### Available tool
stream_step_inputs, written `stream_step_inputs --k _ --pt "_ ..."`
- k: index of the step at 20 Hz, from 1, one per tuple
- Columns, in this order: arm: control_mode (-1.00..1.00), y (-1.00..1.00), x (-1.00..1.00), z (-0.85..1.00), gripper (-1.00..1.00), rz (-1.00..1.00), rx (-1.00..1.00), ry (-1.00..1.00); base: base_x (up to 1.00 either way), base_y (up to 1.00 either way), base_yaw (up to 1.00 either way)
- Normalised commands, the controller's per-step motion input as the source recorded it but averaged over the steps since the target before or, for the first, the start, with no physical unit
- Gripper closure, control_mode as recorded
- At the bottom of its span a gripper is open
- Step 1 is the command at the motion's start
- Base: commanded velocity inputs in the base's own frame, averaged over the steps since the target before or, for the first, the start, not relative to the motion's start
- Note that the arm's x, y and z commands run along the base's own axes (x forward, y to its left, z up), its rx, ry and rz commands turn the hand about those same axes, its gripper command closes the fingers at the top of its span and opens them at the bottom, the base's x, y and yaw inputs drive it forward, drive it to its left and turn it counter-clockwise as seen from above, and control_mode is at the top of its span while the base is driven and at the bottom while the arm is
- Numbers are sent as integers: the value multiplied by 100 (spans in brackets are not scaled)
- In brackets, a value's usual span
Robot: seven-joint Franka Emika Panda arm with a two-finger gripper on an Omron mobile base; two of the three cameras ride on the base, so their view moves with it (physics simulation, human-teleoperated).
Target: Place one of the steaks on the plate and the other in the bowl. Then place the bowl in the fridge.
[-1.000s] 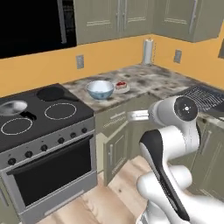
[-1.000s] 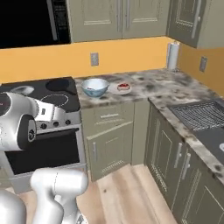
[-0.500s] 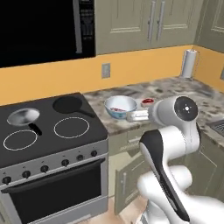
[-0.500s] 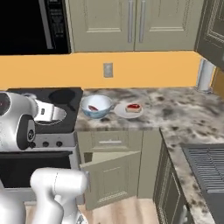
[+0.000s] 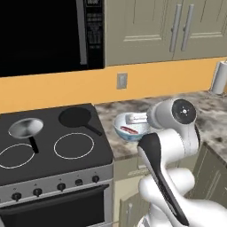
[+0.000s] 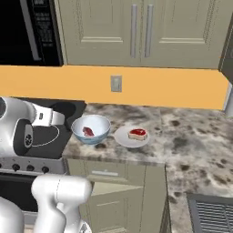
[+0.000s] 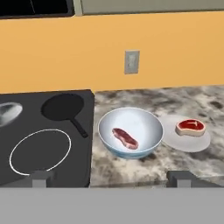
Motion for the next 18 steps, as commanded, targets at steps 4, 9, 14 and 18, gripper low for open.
stream_step_inputs --k 4,9,14,18 --pt "100 0 0 0 -100 0 0 0 68 -48 16" --pt "100 0 0 0 -100 0 0 0 86 -3 14" --pt "100 0 0 0 -100 0 0 0 20 -36 11" --pt "100 0 0 0 -100 0 0 0 -1 -7 -8"
